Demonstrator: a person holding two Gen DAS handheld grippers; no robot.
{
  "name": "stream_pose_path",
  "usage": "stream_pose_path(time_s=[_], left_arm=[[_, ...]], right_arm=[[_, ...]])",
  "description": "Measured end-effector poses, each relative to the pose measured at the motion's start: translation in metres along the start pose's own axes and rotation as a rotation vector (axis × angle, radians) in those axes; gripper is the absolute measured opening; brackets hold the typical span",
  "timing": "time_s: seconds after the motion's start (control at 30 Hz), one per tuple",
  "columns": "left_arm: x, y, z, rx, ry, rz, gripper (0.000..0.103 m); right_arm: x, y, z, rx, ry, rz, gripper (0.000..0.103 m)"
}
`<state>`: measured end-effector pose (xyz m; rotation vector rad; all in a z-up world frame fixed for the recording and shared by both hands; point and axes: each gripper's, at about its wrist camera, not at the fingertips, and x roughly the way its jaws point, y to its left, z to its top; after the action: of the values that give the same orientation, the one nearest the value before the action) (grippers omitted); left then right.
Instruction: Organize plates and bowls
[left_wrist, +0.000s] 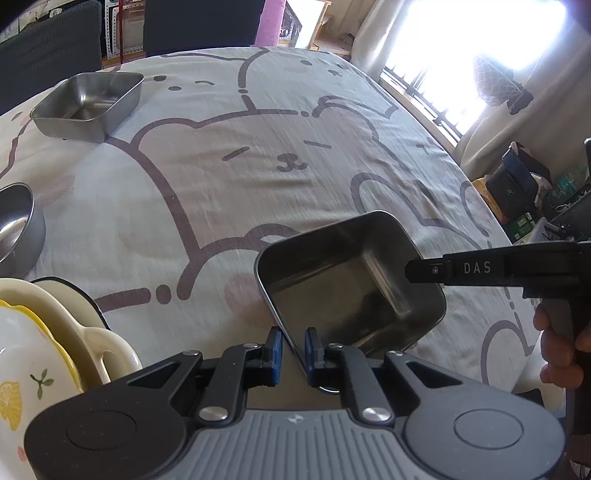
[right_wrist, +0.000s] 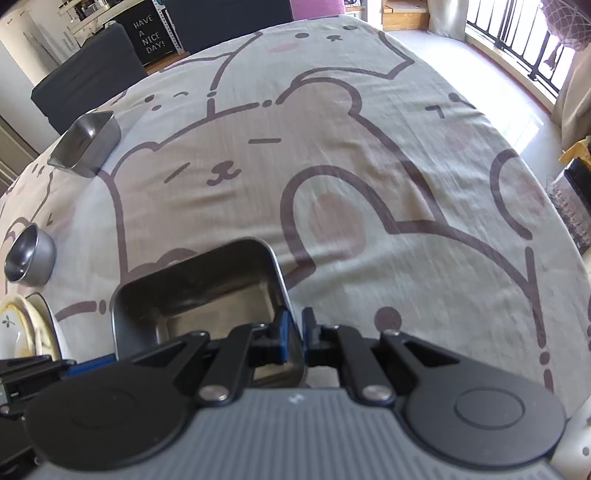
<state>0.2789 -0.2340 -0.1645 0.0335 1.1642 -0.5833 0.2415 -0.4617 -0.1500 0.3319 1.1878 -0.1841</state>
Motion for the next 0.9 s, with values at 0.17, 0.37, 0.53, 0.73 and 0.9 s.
stream_pose_path(time_s=[0.17, 0.37, 0.53, 0.73, 0.9], left_arm=[[-0.001, 0.002, 0.000, -0.005, 0.001, -0.007, 0.013], [-0.001, 0.005, 0.001, -0.023, -0.002, -0.010, 0.015], [0.000, 0.008, 0.001, -0.054, 0.005, -0.010, 0.023], [0.000, 0.009, 0.002, -0.068, 0.007, -0.005, 0.036], [-0.003, 0.007, 0.002, -0.058, -0.002, -0.001, 0.044]], right_arm=[[0.000, -0.002, -0.001, -0.029, -0.008, 0.020, 0.008], [-0.002, -0.006, -0.002, -0.063, -0.022, 0.052, 0.008], [-0.006, -0.005, -0.004, -0.120, -0.045, 0.066, 0.009], [-0.012, -0.006, -0.007, -0.173, -0.073, 0.075, 0.017], [-0.015, -0.009, -0.011, -0.192, -0.072, 0.056, 0.036]])
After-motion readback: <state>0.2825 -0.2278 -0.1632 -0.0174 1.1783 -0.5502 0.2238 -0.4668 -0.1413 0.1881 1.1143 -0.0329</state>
